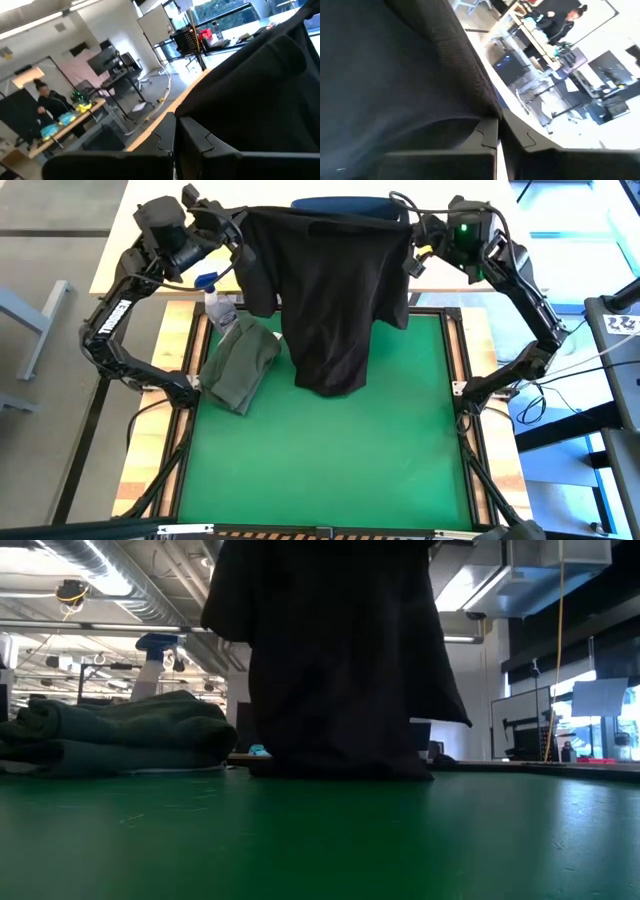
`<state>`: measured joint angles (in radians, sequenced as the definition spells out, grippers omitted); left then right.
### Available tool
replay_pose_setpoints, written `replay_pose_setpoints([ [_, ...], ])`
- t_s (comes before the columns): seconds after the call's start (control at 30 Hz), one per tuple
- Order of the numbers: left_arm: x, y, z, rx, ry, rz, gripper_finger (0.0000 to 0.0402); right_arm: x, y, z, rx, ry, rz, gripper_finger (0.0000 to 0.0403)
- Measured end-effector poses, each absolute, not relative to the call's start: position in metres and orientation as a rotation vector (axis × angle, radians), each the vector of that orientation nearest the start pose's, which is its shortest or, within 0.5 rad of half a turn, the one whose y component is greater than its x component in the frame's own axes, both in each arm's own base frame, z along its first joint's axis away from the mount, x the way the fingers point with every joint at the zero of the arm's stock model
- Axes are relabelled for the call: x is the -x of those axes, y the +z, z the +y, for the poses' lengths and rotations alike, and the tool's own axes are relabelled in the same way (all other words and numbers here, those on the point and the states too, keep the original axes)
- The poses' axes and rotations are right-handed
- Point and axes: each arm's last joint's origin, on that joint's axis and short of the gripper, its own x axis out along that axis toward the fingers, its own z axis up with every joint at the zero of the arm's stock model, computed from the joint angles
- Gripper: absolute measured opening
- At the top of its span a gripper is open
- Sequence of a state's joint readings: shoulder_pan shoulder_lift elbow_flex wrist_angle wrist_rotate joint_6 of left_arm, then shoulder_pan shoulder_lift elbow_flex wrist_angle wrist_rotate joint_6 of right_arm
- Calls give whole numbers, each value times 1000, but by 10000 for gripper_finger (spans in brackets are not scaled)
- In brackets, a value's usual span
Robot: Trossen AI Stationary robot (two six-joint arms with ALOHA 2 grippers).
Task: Fold Laundry from Bin
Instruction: Fold the black shirt
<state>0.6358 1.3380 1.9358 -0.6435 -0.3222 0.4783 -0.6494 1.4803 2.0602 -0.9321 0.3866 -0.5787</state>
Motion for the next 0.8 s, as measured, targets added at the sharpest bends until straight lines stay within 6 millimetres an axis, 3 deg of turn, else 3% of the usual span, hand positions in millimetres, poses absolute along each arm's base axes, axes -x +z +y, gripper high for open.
replay_pose_setpoints([
  [0.17,-176,537,140,-344,831,273,4,-195,515,-161,383,-807,635,5],
  [0.37,-183,527,126,-89,577,260,4,-180,510,-140,164,-577,611,5],
  [0.6,-196,525,95,145,188,229,4,-153,515,-105,-58,-245,536,5],
  [0.8,-211,532,58,179,-68,169,4,-128,529,-73,-146,134,375,5],
])
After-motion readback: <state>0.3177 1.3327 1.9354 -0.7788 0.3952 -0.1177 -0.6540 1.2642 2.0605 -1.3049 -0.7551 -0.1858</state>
